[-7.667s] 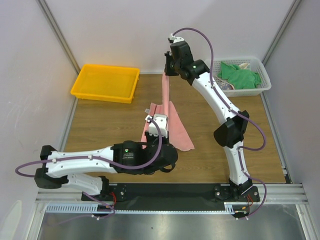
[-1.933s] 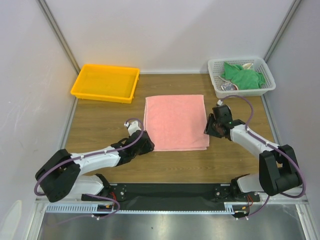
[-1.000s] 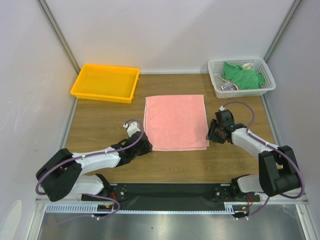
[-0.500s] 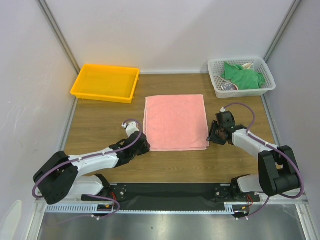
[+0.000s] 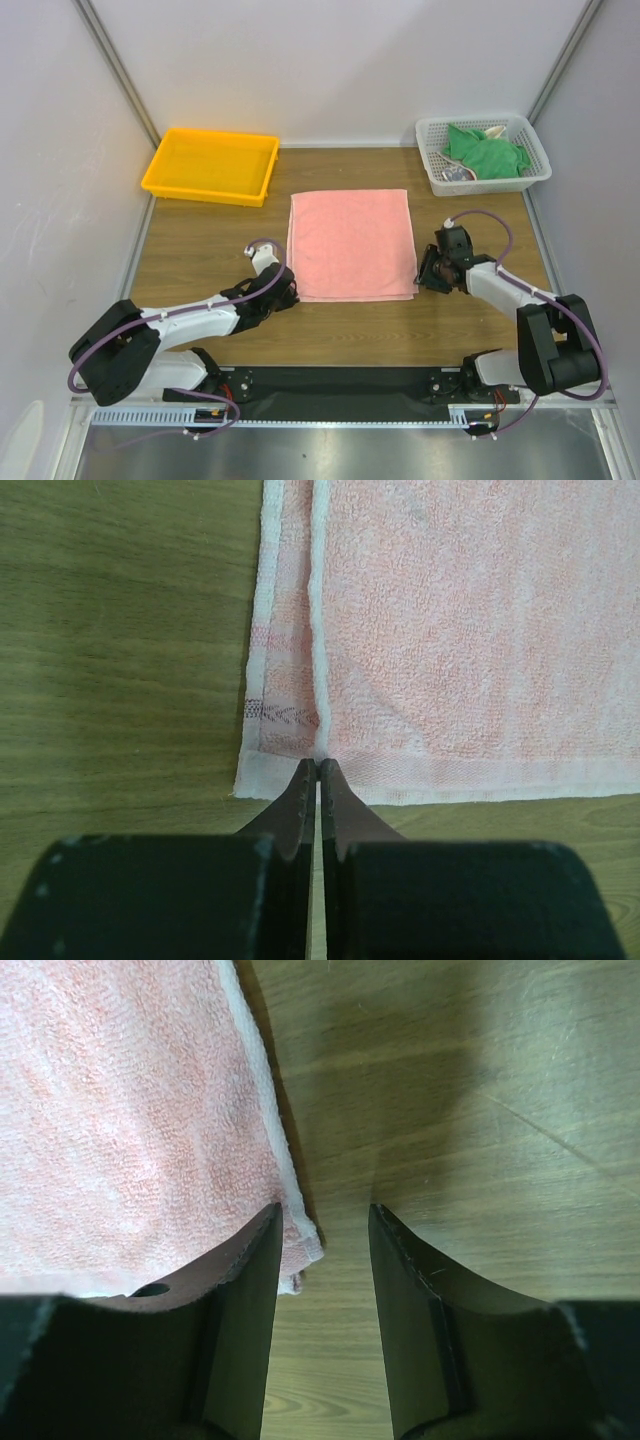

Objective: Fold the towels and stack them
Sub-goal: Fold the towel

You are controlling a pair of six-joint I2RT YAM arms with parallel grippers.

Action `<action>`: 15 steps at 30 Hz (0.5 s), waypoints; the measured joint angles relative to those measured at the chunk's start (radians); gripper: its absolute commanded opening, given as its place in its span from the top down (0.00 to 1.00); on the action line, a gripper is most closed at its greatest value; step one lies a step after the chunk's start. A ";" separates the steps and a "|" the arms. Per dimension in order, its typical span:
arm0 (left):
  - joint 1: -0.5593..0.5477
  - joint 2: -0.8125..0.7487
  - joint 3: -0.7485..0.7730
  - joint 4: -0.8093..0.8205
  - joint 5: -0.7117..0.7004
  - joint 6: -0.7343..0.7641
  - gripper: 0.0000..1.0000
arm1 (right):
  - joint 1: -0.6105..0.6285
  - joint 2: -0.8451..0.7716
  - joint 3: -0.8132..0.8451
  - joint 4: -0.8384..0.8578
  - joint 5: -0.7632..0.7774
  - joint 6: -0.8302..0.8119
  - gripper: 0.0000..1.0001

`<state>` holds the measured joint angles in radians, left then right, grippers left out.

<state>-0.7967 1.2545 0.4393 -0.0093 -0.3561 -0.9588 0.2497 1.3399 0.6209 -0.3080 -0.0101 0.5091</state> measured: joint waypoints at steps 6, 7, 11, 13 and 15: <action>0.000 0.000 0.000 0.000 0.000 0.000 1.00 | -0.006 -0.036 -0.040 0.029 -0.030 0.030 0.55; 0.000 0.000 0.000 0.000 0.000 0.000 1.00 | -0.008 -0.040 -0.047 0.039 -0.038 0.037 0.55; 0.000 0.000 0.000 0.000 -0.002 0.000 1.00 | -0.014 -0.049 -0.071 0.080 -0.068 0.061 0.59; 0.000 0.000 0.000 0.000 -0.005 0.000 1.00 | -0.014 -0.049 -0.079 0.098 -0.080 0.073 0.61; 0.000 0.000 0.000 0.000 -0.006 0.000 1.00 | -0.014 -0.049 -0.084 0.109 -0.089 0.084 0.64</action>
<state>-0.7971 1.2545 0.4393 -0.0093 -0.3622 -0.9588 0.2352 1.2911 0.5365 -0.1989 -0.0994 0.5926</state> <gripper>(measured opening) 0.011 0.383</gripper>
